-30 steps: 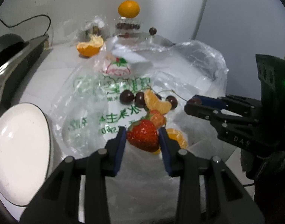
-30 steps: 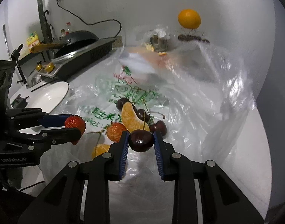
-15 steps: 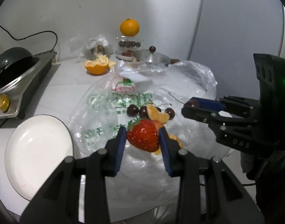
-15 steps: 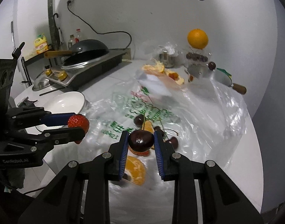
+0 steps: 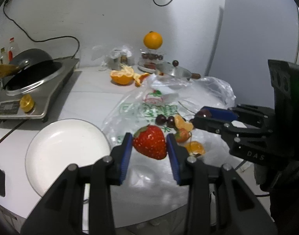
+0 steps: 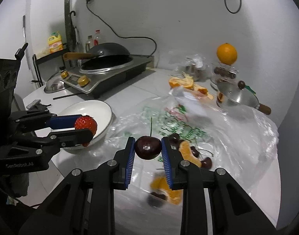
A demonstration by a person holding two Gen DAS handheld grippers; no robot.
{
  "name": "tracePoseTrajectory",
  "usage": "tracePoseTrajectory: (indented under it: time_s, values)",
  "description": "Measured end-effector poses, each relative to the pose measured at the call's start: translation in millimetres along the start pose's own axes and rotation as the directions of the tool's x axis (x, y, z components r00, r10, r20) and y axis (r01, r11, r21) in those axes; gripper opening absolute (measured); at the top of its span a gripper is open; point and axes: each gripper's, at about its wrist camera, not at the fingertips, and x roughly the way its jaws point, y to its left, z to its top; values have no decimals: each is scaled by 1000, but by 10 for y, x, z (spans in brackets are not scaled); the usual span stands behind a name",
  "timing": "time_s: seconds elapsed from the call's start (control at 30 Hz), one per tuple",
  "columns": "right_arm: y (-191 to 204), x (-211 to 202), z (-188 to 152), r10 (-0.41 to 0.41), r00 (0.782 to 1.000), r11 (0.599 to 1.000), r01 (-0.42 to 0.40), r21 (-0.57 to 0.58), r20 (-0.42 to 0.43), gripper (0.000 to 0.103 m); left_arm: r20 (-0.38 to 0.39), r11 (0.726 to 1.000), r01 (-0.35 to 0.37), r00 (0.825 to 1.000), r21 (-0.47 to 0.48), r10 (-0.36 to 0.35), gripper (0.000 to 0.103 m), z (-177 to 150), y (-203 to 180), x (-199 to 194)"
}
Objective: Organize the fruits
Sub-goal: 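Carry the strawberry and cherry in both tools over the white plate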
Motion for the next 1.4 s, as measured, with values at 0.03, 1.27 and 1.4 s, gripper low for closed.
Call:
tracePoseTrajectory:
  time_s: [0.03,1.27,1.4]
  values:
    - [42,13,15,4,1000,1000,-4,-6,-1,29,3,1000,-2,1000,-6,2,37,-8,41,-23]
    - [1309,892,363,114,987,981,-130,-145,-114,29,-22,981,-104,995,-163,102,37,-521,1396,-290]
    - [1406,1052,319,126,981,979,-147,-140,-147,29,-37,979,-106,994,-176,102,37,-601,1497,-255]
